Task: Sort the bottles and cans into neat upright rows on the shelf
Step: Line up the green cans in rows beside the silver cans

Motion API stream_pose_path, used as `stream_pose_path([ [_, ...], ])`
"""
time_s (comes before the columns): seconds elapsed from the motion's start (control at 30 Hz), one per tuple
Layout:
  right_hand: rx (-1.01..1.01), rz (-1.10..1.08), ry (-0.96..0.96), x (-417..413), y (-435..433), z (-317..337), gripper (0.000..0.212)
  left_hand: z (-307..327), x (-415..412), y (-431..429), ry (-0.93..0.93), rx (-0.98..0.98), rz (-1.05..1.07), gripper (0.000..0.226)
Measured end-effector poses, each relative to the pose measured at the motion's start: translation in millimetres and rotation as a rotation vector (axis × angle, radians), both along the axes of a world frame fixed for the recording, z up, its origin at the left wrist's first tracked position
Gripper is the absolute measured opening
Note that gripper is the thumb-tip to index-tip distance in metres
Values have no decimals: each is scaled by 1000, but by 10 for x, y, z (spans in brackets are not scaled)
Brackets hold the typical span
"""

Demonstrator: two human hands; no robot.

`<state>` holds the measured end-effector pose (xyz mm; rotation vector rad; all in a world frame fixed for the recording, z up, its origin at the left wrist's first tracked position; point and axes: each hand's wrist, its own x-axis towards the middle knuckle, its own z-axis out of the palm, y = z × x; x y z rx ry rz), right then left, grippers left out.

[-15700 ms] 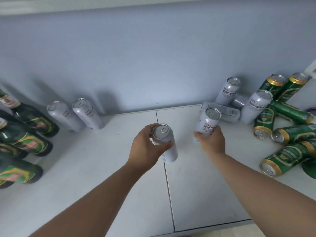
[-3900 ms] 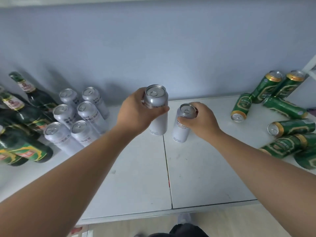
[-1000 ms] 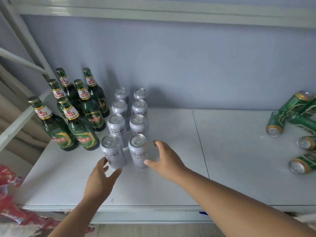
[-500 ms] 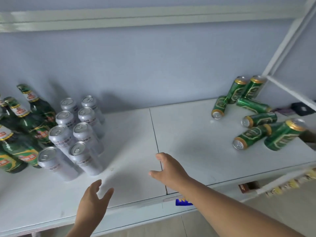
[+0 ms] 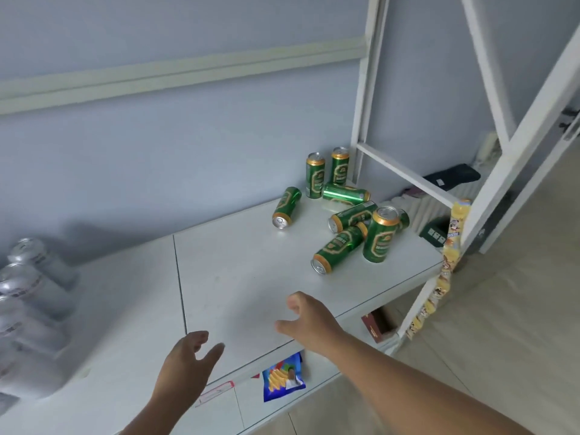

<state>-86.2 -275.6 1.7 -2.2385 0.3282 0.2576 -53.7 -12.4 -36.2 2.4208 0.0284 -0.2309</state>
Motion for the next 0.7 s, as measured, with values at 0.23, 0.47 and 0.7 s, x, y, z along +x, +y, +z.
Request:
stream_pose_path([
  [0.23, 52, -197, 18, -317, -646, -138, 62, 112, 79, -869, 21, 24, -195, 51],
  [0.47, 111, -430, 52, -441, -1218, -239, 59, 128, 418, -1644, 97, 22, -326, 61],
  [0.7, 69, -532, 36, -272, -1711, -230, 54, 162, 873, -2429, 207, -44, -289, 83],
])
